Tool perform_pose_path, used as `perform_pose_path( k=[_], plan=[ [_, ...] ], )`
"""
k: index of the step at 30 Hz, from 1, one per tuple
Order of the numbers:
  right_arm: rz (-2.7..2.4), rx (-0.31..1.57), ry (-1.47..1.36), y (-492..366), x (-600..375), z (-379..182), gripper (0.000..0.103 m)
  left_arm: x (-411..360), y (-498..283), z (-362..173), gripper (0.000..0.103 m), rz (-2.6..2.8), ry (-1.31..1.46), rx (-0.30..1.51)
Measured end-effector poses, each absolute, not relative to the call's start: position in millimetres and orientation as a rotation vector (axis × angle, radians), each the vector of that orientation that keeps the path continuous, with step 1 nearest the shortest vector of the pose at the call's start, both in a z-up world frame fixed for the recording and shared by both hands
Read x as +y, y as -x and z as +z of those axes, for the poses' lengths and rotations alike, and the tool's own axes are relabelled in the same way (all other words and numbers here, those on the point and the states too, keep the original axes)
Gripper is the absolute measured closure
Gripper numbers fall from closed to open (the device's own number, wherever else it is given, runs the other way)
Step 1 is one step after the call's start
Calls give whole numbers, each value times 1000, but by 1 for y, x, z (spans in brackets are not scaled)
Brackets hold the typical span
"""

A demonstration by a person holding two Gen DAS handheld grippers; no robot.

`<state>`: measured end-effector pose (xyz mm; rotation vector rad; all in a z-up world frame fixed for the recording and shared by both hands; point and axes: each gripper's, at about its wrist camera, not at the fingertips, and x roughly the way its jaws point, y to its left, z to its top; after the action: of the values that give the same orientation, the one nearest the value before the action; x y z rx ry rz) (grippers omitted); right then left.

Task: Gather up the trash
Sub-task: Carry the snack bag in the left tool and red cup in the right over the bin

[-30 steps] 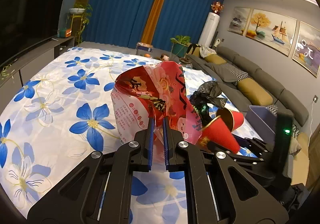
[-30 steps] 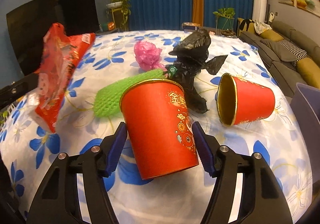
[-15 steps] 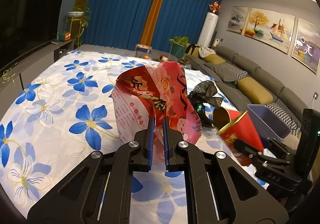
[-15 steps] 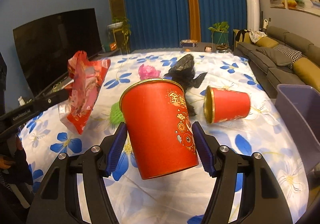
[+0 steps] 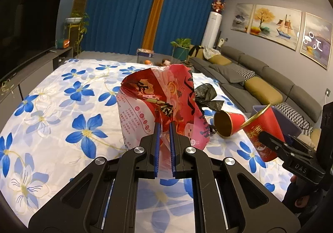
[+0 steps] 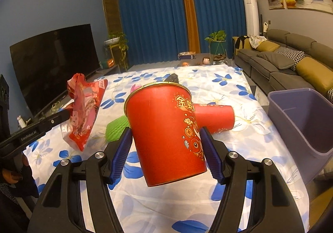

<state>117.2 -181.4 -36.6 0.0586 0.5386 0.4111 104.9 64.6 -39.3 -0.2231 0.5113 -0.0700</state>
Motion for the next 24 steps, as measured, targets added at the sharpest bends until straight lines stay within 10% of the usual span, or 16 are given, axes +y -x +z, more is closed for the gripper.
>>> perform_pose_path(
  k=[24],
  plan=[
    [300, 456, -130, -115, -247, -10, 38, -19, -136, -9, 95, -209, 117, 459]
  ],
)
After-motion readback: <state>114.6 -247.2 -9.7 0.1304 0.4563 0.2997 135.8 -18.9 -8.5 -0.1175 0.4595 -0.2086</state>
